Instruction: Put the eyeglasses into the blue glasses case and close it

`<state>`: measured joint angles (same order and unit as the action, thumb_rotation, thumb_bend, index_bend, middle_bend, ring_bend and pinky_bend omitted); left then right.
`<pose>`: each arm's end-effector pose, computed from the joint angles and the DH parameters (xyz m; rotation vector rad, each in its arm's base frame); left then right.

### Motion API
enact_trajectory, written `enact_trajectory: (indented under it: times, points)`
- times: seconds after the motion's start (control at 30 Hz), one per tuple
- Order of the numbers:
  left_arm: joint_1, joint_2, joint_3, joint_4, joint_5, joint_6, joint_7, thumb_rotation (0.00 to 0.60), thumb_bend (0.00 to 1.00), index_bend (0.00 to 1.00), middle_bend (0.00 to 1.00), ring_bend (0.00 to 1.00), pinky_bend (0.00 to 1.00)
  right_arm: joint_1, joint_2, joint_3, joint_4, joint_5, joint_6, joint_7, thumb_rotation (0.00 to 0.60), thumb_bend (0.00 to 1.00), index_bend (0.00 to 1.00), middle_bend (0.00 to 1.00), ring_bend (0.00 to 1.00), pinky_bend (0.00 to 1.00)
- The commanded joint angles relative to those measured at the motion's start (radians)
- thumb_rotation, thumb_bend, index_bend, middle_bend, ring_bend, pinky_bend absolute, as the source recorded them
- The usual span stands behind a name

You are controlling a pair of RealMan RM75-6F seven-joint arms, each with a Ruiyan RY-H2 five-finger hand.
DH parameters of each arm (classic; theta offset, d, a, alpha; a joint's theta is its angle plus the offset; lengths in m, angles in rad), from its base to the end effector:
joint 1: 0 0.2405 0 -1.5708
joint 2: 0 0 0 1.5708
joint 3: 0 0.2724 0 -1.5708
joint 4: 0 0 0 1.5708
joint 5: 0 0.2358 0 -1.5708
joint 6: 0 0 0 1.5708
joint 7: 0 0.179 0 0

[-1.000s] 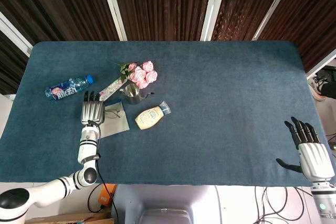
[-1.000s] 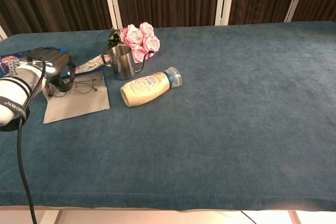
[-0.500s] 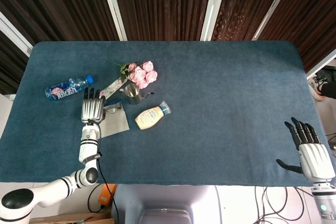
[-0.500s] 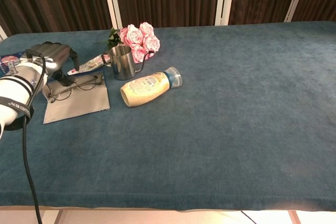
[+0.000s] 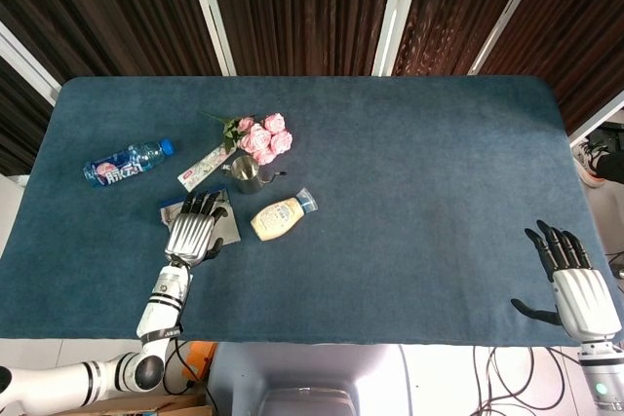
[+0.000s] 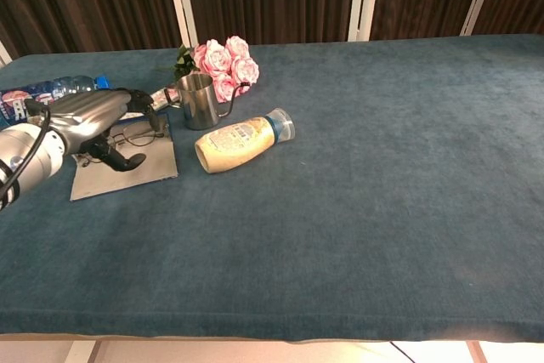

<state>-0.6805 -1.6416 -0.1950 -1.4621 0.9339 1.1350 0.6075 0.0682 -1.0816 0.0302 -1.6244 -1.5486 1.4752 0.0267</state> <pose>-0.1800 0.3849 -0.0554 -1.6681 -0.9070 -0.7713 -0.3347 -0.2090 0.1458 1.4312 -0.9174 0.9018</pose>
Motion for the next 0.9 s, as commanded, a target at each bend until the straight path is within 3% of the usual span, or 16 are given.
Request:
enact_trajectory:
  times: [0.03,0.37,0.57,0.9]
  points:
    - [0.006,0.017,0.007,-0.012,-0.037,-0.027,0.012,0.6,0.35,0.34,0.05,0.0,0.0,-0.001,0.003,-0.001,0.0,-0.004,0.004,0.008,0.6,0.18,0.0,0.0,0.0,0.0]
    - [-0.005,0.062,0.029,-0.046,-0.131,-0.078,0.069,0.6,0.33,0.28,0.0,0.0,0.0,-0.001,0.006,-0.005,0.003,-0.013,0.004,0.017,0.6,0.18,0.0,0.0,0.0,0.0]
    - [-0.009,0.059,0.035,-0.024,-0.131,-0.082,0.057,0.6,0.27,0.28,0.0,0.0,0.0,0.001,0.003,-0.005,0.003,-0.012,0.0,0.009,0.6,0.18,0.0,0.0,0.0,0.0]
    - [-0.015,0.059,0.058,-0.031,-0.146,-0.062,0.097,0.6,0.27,0.28,0.0,0.0,0.0,-0.001,0.003,-0.009,0.002,-0.019,0.004,0.009,0.6,0.18,0.0,0.0,0.0,0.0]
